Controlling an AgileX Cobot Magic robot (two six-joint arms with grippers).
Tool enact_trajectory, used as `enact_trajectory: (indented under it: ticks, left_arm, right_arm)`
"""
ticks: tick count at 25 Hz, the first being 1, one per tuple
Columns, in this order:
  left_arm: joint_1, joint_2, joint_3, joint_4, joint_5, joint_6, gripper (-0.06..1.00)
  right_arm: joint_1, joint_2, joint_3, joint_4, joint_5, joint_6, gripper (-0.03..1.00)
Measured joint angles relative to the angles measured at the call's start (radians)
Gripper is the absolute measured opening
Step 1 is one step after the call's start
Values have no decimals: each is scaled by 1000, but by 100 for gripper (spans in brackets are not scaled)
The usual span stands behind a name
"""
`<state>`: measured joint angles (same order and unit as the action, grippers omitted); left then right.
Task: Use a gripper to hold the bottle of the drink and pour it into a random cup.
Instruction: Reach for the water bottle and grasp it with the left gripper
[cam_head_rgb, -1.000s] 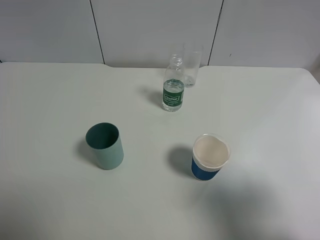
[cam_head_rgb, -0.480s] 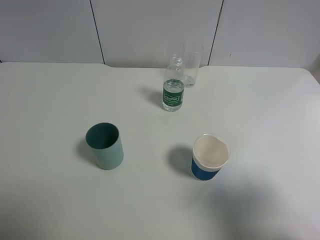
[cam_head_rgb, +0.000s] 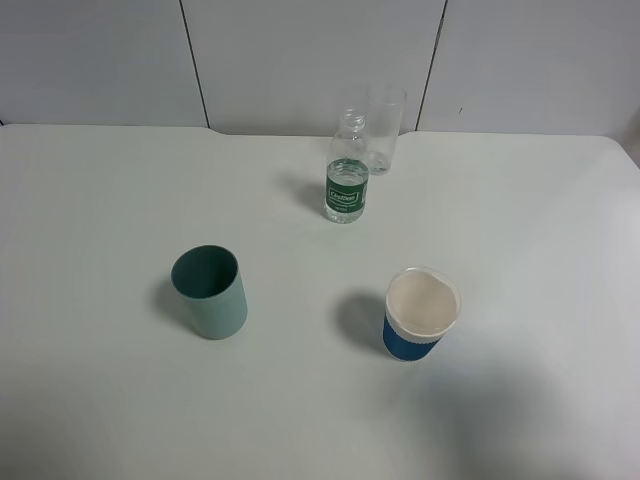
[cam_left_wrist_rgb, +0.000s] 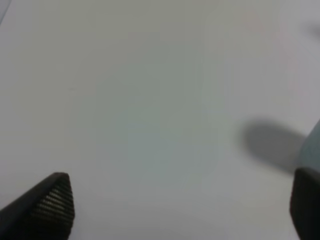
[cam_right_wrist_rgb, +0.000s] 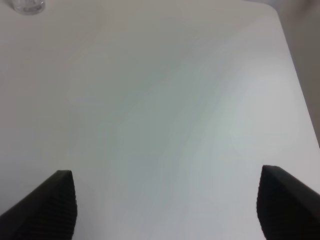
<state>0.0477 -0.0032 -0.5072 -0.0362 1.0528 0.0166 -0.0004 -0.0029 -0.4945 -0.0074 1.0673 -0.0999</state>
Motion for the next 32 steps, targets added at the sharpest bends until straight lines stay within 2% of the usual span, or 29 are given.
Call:
enact_trajectory:
  ticks: [32]
  left_arm:
    - [0, 0, 0, 8, 0, -1, 85]
  right_arm:
    - [0, 0, 0, 0, 0, 0, 74]
